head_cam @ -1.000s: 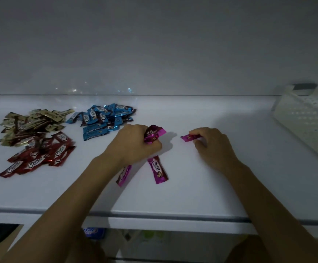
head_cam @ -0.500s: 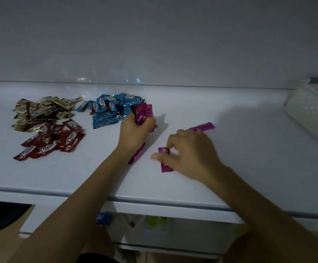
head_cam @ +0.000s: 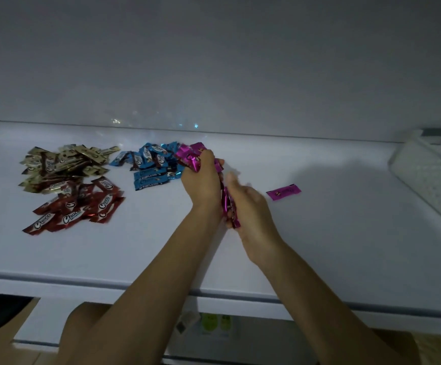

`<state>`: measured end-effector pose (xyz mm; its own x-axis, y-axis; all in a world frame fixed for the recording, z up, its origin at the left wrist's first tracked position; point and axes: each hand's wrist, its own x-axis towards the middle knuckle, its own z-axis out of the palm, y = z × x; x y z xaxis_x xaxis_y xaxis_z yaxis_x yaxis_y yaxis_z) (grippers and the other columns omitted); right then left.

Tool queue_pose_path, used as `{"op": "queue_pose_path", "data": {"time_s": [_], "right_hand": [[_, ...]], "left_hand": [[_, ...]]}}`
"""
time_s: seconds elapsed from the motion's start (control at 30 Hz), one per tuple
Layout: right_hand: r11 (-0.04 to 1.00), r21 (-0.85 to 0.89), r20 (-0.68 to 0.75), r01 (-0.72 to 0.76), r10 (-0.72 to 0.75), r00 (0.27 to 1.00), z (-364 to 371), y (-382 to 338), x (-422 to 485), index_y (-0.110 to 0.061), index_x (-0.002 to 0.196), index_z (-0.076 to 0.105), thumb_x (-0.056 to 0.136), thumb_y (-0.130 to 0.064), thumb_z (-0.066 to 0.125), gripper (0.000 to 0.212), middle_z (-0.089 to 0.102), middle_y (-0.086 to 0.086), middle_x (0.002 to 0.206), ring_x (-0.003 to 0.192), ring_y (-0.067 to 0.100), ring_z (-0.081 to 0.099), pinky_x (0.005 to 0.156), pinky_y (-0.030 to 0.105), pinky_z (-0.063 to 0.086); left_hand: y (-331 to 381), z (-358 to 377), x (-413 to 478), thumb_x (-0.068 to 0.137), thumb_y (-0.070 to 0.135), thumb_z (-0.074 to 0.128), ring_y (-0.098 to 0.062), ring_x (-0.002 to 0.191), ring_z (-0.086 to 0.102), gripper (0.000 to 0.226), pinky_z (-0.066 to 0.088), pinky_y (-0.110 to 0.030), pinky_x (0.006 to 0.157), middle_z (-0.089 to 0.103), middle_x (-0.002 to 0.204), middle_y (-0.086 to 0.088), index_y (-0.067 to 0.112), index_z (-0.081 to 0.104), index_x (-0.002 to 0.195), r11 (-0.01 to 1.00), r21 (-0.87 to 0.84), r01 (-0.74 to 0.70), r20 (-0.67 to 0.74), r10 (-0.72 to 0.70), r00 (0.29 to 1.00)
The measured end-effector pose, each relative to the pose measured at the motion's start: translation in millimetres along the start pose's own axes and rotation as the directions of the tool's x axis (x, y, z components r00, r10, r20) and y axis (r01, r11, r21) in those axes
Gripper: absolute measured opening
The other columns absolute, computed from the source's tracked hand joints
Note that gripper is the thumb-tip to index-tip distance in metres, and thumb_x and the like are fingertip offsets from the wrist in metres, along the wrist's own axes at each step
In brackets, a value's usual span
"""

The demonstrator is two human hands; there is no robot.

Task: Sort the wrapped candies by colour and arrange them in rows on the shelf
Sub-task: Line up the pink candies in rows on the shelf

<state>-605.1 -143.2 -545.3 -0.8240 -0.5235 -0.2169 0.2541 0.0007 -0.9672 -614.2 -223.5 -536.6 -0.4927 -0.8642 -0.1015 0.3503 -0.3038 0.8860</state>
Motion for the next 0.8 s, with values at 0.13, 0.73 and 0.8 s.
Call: {"op": "queue_pose_path", "data": {"time_s": [0.13, 0.73, 0.8], "right_hand": [[0.973, -0.18, -0.011, 0.143, -0.148, 0.989, -22.7, 1.3, 0.9, -0.006, 0.081, 0.061, 0.092, -0.021, 0.057, 0.019, 0.053, 0.0, 0.056, 0.051, 0.013, 0.046, 0.046, 0.017, 0.038], [0.861, -0.109, -0.417, 0.497, -0.494, 0.764, 14.7, -16.9, 48.6, -0.025, 0.112, 0.063, 0.096, -0.023, 0.053, 0.019, 0.064, -0.013, 0.104, 0.106, 0.001, 0.059, 0.091, 0.013, 0.043], [0.938, -0.058, -0.166, 0.342, -0.347, 0.923, 6.1, -24.0, 45.2, -0.022, 0.128, 0.054, 0.094, -0.053, 0.044, 0.047, 0.056, -0.003, 0.125, 0.128, 0.017, 0.045, 0.11, 0.032, 0.033]], "left_hand": [[-3.9, 7.3, 2.2, 0.092, 0.019, 0.056, -0.007, 0.048, 0.047, 0.015, 0.039, -0.021, 0.047, 0.061, 0.062, 0.003, 0.009, 0.063, 0.084, 0.987, -0.074, 0.145, 0.069, -0.139, 0.988], [-47.6, 19.0, 3.6, 0.1, 0.03, 0.048, 0.014, 0.078, 0.06, 0.026, 0.047, -0.008, 0.068, 0.057, 0.095, 0.018, 0.018, 0.054, 0.122, 0.959, 0.199, -0.201, 0.402, 0.107, 0.909], [-46.4, 17.7, 4.5, 0.099, 0.032, 0.05, 0.004, 0.088, 0.063, 0.028, 0.051, -0.021, 0.078, 0.064, 0.097, 0.015, 0.016, 0.056, 0.122, 0.944, 0.227, -0.237, 0.407, 0.129, 0.904]]}}
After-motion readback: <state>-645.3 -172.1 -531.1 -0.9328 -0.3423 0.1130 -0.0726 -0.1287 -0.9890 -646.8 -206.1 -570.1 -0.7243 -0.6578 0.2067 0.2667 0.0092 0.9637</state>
